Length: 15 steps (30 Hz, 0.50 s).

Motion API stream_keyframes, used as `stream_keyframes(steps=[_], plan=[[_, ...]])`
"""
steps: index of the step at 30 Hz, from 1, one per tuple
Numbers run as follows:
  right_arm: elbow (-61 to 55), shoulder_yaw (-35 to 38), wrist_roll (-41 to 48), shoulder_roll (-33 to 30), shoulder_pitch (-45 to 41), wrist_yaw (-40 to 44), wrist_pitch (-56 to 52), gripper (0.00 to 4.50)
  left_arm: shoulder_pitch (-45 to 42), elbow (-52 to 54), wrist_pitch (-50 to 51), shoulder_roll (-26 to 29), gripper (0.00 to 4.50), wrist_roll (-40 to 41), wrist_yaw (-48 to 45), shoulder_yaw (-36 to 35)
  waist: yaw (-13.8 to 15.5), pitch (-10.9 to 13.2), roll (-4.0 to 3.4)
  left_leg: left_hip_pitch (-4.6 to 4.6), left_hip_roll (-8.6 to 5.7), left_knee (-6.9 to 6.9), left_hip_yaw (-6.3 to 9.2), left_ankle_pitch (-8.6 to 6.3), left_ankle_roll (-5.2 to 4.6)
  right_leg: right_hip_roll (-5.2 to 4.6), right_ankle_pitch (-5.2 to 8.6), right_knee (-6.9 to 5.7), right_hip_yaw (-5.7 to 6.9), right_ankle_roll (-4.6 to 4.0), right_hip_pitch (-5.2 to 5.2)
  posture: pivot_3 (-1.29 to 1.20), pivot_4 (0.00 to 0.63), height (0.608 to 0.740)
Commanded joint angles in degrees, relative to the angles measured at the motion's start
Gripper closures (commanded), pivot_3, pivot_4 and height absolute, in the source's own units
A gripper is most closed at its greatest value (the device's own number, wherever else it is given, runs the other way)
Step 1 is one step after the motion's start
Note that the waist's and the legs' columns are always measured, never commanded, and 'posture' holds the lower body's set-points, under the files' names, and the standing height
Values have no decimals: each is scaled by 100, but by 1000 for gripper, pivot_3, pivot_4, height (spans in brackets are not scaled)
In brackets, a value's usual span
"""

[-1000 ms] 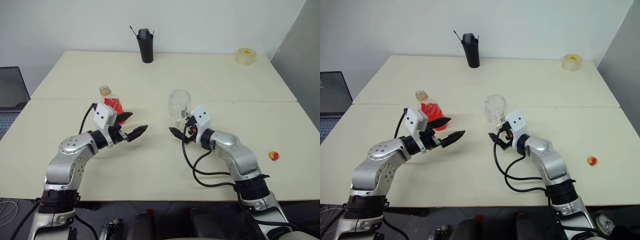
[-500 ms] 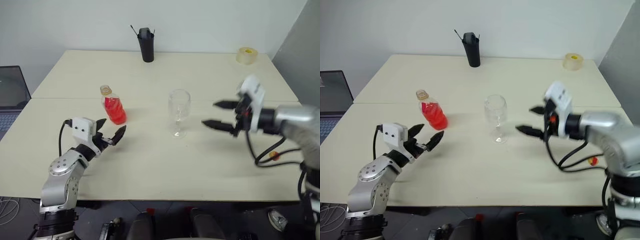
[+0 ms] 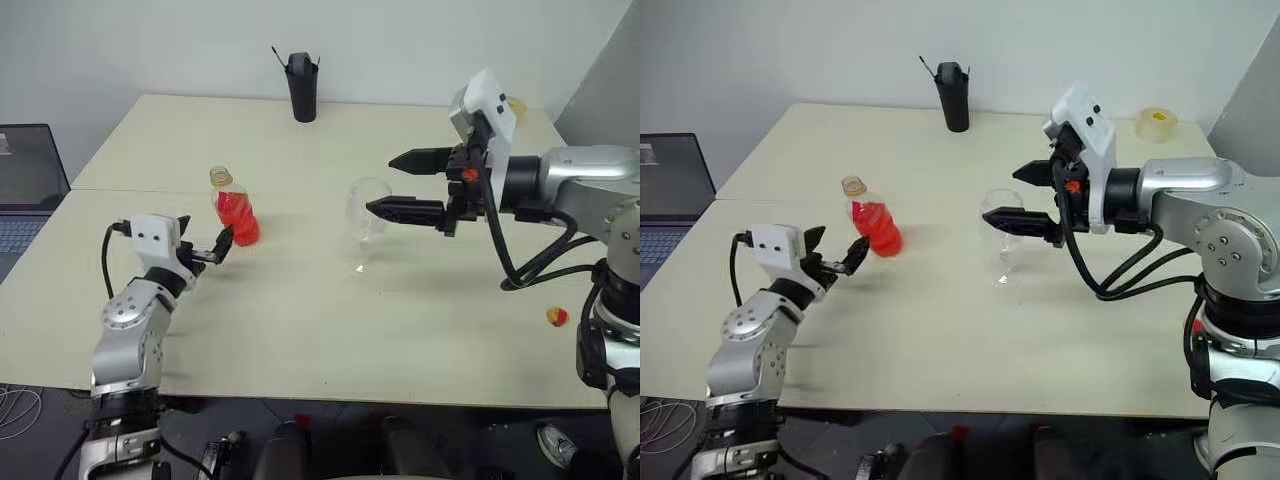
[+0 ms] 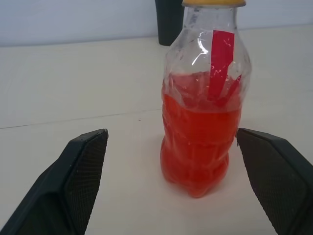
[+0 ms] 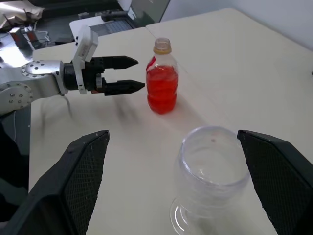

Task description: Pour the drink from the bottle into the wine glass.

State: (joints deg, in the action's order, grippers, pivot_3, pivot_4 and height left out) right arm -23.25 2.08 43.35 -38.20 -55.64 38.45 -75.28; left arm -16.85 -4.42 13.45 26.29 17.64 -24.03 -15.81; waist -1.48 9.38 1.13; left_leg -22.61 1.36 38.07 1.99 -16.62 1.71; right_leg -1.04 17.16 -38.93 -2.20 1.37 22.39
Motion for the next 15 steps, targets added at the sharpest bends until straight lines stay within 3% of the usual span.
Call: stream_keyframes(steps=[1,15], plan=[[-118,-26,-5,-70,-130,-49,98,21,-214,-151,-145,75,0,-56,-142,74,-4,0,0,0,0,-1,0,0,0,0,0,-1,0,0,2,0,150,740],[-344,-126,127,4,-159,-205,17,21,-1178,-1444,-682,63,0,-467,-328,378,-10,0,0,-23,-1,2,1,3,3,0,0,-8,2,-1,29,0,150,740]])
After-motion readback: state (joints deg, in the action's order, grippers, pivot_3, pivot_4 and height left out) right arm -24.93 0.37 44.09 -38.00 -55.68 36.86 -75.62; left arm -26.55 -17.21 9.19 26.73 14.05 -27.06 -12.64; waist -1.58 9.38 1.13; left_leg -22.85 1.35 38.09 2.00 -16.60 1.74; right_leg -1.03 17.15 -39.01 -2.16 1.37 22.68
